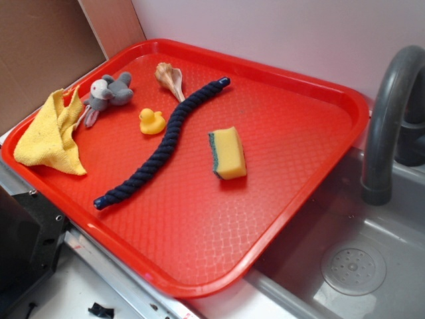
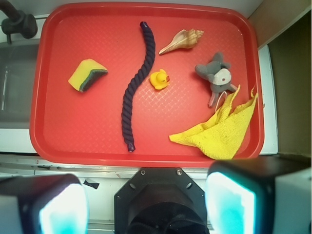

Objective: Grab the blue rope.

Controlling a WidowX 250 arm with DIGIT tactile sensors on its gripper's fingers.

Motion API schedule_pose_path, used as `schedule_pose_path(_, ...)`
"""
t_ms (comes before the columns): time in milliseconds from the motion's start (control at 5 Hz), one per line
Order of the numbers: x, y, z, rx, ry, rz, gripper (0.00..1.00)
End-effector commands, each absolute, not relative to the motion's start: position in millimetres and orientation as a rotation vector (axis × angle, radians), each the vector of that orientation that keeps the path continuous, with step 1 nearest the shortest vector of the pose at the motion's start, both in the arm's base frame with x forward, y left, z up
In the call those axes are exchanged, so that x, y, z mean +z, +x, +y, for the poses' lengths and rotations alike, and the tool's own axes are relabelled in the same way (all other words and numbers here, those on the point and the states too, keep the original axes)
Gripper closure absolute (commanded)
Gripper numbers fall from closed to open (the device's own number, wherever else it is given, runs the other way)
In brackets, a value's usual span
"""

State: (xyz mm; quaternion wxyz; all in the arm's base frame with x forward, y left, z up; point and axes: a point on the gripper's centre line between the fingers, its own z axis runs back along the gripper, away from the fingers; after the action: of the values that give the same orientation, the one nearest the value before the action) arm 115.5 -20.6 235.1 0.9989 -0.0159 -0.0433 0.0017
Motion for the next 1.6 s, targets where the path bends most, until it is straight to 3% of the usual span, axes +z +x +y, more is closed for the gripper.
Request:
schedule_pose_path(0, 235.1, 115.5, -20.6, 0.003, -0.032, -0.087, 0.00)
schedule_pose_path(200, 221.6, 126.3, -25.9, 0.063, -0.039, -0.151, 0.00)
schedule_pose_path(400, 202.4, 138.9, -29.7, 0.148, 0.030, -0.152, 0.00)
schedule_pose_path(600, 164.8, 155.4, -34.9, 0.229, 0.055, -0.188, 0.00)
schedule_pose_path(800, 120.8, 171.7, -44.0, 0.219, 0.027, -0.178, 0.00)
schedule_pose_path(1000, 82.0, 180.5, -49.3, 0.192, -0.046, -0.160, 0.00)
schedule_pose_path(1400, 33.2, 189.2, -54.7, 0.127, -0.059, -0.115, 0.00)
